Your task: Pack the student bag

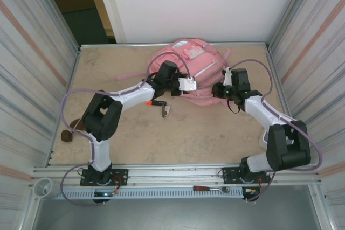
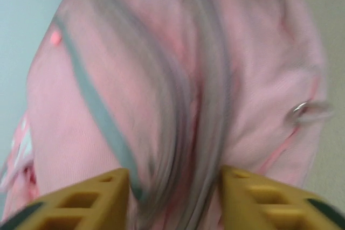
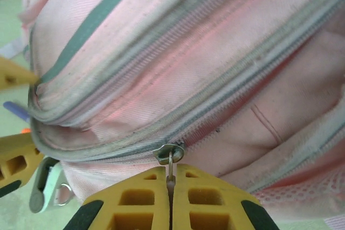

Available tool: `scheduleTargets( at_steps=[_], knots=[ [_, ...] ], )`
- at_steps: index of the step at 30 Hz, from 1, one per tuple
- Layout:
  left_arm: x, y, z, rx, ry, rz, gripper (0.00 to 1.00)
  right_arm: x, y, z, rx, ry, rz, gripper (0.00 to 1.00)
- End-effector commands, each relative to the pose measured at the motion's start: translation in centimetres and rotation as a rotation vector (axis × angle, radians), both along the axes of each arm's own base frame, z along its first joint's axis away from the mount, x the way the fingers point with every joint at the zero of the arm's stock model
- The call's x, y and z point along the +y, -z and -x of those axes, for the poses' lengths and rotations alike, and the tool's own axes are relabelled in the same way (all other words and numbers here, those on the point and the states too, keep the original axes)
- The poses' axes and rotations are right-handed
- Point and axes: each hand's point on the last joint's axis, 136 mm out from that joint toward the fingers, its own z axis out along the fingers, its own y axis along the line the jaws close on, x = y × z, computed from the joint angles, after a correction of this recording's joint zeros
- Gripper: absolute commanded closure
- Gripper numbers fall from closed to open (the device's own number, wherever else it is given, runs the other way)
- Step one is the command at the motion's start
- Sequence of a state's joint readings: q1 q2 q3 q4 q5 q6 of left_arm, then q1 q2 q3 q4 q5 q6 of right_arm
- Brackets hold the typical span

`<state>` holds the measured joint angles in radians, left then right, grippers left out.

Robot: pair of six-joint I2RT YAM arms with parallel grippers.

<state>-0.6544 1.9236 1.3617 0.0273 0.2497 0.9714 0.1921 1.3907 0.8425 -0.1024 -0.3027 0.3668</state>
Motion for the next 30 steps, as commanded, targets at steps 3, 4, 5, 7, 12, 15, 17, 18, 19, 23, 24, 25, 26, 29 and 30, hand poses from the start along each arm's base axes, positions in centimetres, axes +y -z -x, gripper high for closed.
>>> scheduleTargets(
  at_steps=[3, 4, 5, 7, 12, 15, 17, 18, 19, 23, 24, 25, 26, 29, 30],
  knots=[
    [1.9, -5.5, 1.6, 0.053, -0.077, 0.141, 0.35, 2.3, -5.3, 0.7, -0.104, -0.029, -0.069, 1.0],
    [1.6, -5.8, 2.2, 0.063, -0.066, 0.156, 0.34, 2.7, -5.7, 0.8, -0.109, -0.039, -0.079, 1.0],
    [1.4, -6.2, 2.7, 0.07, -0.058, 0.167, 0.33, 3.2, -6.1, 0.9, -0.117, -0.052, -0.087, 1.0],
    [0.6, -6.3, 3.4, 0.076, -0.042, 0.169, 0.33, 4.2, -6.7, 1.1, -0.127, -0.075, -0.098, 1.0],
    [-1.6, -5.0, 4.5, 0.089, 0.004, 0.112, 0.33, 6.2, -7.6, 1.3, -0.139, -0.118, -0.138, 1.0],
    [-2.6, -4.3, 5.6, 0.137, 0.047, 0.108, 0.33, 6.8, -8.0, 1.3, -0.148, -0.128, -0.163, 1.0],
    [-2.9, -3.7, 5.8, 0.156, 0.056, 0.109, 0.33, 7.3, -8.1, 1.4, -0.147, -0.137, -0.17, 1.0],
    [-3.0, -3.5, 5.6, 0.153, 0.05, 0.105, 0.34, 7.5, -8.1, 1.5, -0.149, -0.143, -0.171, 1.0],
    [-3.0, -3.1, 5.2, 0.146, 0.039, 0.098, 0.36, 7.6, -8.1, 1.6, -0.148, -0.148, -0.174, 1.0],
    [-2.9, -1.8, 3.7, 0.107, 0.006, 0.047, 0.52, 7.9, -7.9, 1.8, -0.139, -0.159, -0.186, 1.0],
    [-2.9, -1.6, 3.5, 0.097, 0.002, 0.04, 0.58, 7.8, -7.8, 1.8, -0.137, -0.158, -0.185, 1.0],
    [-2.8, -1.4, 3.2, 0.086, -0.001, 0.032, 0.65, 7.8, -7.6, 1.8, -0.132, -0.158, -0.182, 1.0],
    [-2.8, -1.4, 3.1, 0.078, 0.001, 0.032, 0.72, 7.7, -7.4, 1.9, -0.128, -0.156, -0.176, 1.0],
    [-2.5, -2.0, 2.8, 0.071, 0.005, 0.046, 0.98, 6.3, -6.1, 1.8, -0.103, -0.118, -0.129, 1.0],
    [-2.2, -2.3, 2.8, 0.071, 0.008, 0.057, 1.0, 5.6, -5.5, 1.8, -0.091, -0.097, -0.107, 1.0]
  ],
)
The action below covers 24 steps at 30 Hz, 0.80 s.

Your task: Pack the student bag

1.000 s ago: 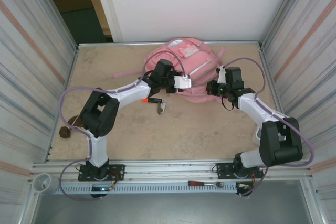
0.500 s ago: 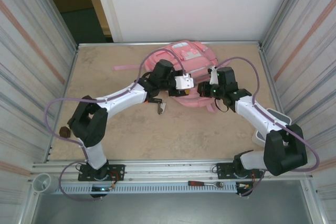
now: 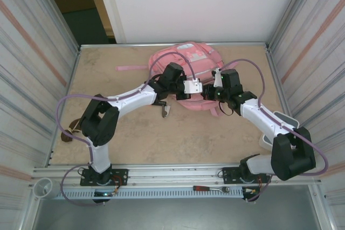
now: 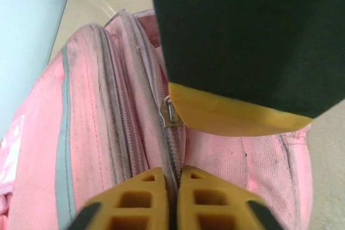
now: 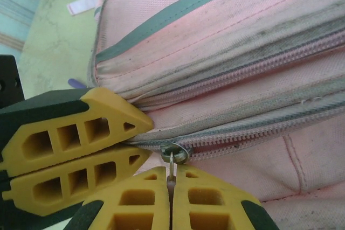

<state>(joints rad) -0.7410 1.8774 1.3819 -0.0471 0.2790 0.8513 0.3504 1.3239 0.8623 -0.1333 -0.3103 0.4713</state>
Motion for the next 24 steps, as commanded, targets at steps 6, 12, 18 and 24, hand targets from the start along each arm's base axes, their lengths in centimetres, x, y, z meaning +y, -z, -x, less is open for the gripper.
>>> scheduleTargets(
  at_steps=[6, 12, 18, 24],
  knots=[
    [3.4, -3.6, -1.5, -0.029, -0.011, 0.134, 1.0, -8.4, 1.4, -1.8, 0.025, 0.266, 0.204, 1.0],
    [6.5, -4.7, -2.9, -0.006, -0.064, 0.217, 1.0, -11.7, 1.8, -3.3, 0.02, 0.374, 0.285, 1.0],
    [8.7, -2.2, -5.2, 0.001, -0.181, 0.138, 0.79, -7.2, -0.5, -4.0, -0.053, 0.237, 0.127, 1.0],
    [6.7, -4.7, -2.1, 0.021, -0.141, 0.157, 0.39, -4.1, -3.1, -3.2, -0.105, 0.163, 0.037, 1.0]
  ],
)
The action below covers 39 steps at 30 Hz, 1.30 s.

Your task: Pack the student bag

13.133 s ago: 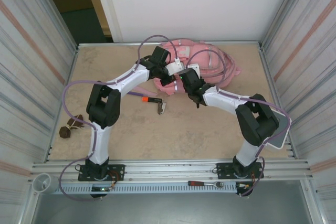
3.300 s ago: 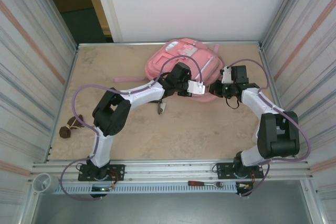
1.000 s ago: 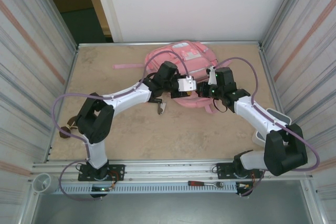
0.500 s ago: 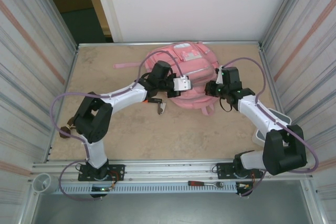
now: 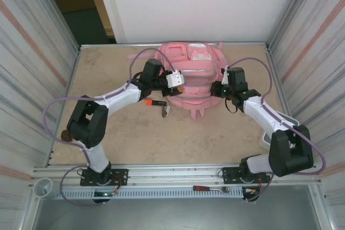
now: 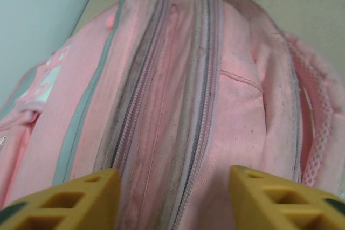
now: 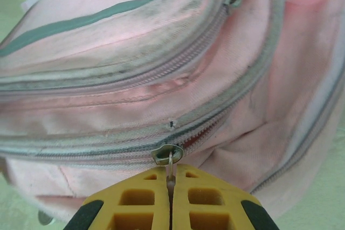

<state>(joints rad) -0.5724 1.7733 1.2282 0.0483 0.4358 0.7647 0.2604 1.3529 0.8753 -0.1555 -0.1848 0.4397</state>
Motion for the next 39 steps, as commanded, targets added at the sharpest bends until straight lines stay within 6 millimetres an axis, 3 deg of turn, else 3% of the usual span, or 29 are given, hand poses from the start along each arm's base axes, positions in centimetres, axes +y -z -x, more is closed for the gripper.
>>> scheduleTargets(
  at_steps=[1, 4, 7, 15, 17, 22, 25, 33, 39],
  knots=[
    [-0.2, -4.0, 0.7, -0.064, -0.043, 0.023, 0.37, 1.5, -4.8, -0.5, -0.114, -0.021, -0.074, 1.0],
    [-1.9, -4.0, 1.6, -0.086, -0.008, -0.002, 0.36, 2.7, -6.0, -0.1, -0.135, -0.054, -0.101, 1.0],
    [-3.4, -2.5, 1.4, -0.1, 0.012, -0.07, 0.37, 3.7, -7.0, 0.2, -0.158, -0.083, -0.124, 1.0],
    [-6.2, -0.5, 1.6, -0.104, 0.077, -0.141, 0.42, 5.3, -8.2, 0.7, -0.178, -0.128, -0.17, 1.0],
    [-6.3, -0.2, 1.5, -0.106, 0.085, -0.144, 0.47, 5.4, -8.3, 0.8, -0.179, -0.135, -0.177, 1.0],
    [-6.1, 0.1, 0.6, -0.143, 0.075, -0.153, 0.8, 4.6, -7.6, 1.1, -0.164, -0.127, -0.16, 1.0],
    [-5.8, -1.0, 0.5, -0.146, 0.084, -0.119, 1.0, 2.7, -6.5, 1.2, -0.141, -0.087, -0.126, 1.0],
    [-5.0, -5.7, 1.9, -0.149, 0.151, 0.08, 1.0, -6.5, -2.2, 0.6, -0.02, 0.165, 0.056, 1.0],
    [-4.4, -8.2, 3.6, -0.131, 0.226, 0.18, 1.0, -12.4, 0.3, -1.4, 0.051, 0.332, 0.083, 1.0]
  ],
)
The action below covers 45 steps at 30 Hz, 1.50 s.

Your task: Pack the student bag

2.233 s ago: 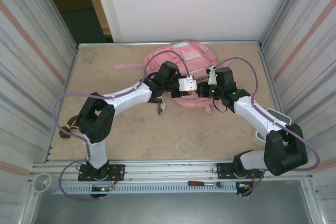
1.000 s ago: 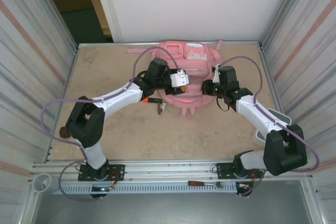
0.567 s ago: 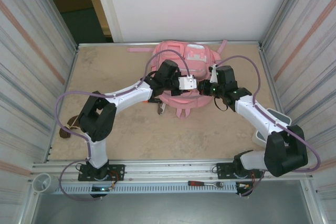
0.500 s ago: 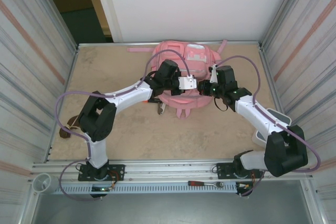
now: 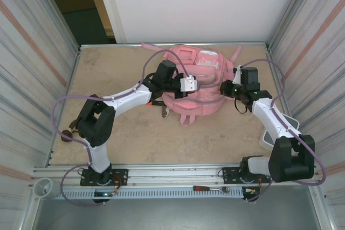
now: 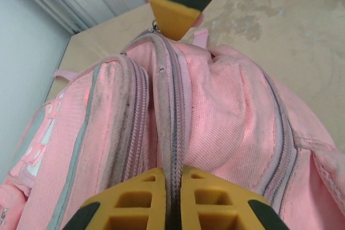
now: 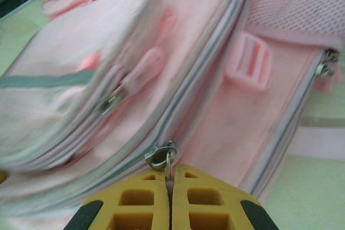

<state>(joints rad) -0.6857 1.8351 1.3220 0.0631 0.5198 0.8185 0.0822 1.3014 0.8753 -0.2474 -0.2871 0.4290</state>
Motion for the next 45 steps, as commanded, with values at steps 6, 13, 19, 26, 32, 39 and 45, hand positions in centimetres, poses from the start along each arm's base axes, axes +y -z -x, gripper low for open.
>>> scheduleTargets(
  at_steps=[6, 13, 19, 26, 32, 39, 45],
  knots=[
    [1.8, -6.9, 2.1, -0.031, 0.099, 0.18, 1.0, -10.5, 2.1, -5.6, 0.032, 0.312, 0.072, 1.0],
    [1.6, -6.5, 2.7, 0.007, 0.13, 0.203, 1.0, -12.7, 5.0, -8.3, 0.101, 0.341, 0.025, 1.0],
    [1.7, -6.3, 2.3, 0.011, 0.128, 0.206, 1.0, -14.3, 5.3, -8.7, 0.109, 0.364, 0.099, 0.99],
    [2.2, -5.8, 1.1, 0.01, 0.09, 0.196, 1.0, -14.8, 4.3, -9.3, 0.08, 0.324, 0.131, 0.94],
    [1.9, -4.8, 0.0, 0.037, 0.054, 0.188, 1.0, -11.9, 2.2, -8.8, 0.064, 0.191, 0.057, 0.73],
    [0.5, -3.6, 0.5, 0.088, 0.064, 0.197, 1.0, -10.2, 0.3, -6.9, 0.036, 0.215, -0.028, 0.53],
    [-0.3, -2.7, 0.8, 0.127, 0.067, 0.194, 1.0, -6.9, 0.4, -8.1, 0.057, 0.125, -0.019, 0.34]
  ],
)
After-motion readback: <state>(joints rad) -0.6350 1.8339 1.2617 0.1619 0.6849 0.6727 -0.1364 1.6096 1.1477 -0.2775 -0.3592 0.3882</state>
